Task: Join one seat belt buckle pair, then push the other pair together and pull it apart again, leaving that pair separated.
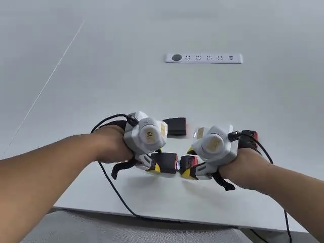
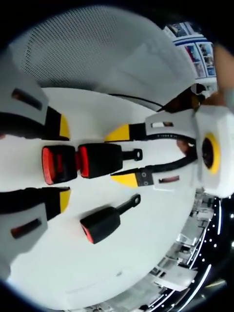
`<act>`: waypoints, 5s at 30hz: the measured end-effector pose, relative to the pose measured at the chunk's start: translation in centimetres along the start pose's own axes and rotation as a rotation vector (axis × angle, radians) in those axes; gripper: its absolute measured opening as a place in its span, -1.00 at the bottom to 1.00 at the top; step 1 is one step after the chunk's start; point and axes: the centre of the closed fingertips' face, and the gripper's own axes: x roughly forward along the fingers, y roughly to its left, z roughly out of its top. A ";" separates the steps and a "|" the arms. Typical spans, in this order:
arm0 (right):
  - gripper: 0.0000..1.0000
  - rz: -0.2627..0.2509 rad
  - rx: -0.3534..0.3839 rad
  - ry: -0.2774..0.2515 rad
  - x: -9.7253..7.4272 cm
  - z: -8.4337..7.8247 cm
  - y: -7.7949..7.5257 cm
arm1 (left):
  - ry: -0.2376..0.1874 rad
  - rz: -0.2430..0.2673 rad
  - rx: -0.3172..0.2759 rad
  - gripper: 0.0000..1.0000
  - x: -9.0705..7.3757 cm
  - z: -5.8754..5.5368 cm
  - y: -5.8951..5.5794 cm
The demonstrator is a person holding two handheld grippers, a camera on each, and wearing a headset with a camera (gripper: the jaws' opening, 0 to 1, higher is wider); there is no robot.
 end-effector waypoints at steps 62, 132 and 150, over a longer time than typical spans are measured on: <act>-0.31 -0.107 0.112 0.137 -8.3 -14.1 -11.0 | 0.045 -0.012 0.056 -0.33 3.4 1.8 10.7; -0.33 -0.091 0.036 0.099 -0.9 -6.0 -11.9 | 0.098 -0.059 0.086 -0.35 3.8 2.0 10.2; -0.33 -0.077 0.015 0.123 -0.9 -6.0 -11.9 | 0.067 -0.056 0.062 -0.35 3.8 2.1 10.2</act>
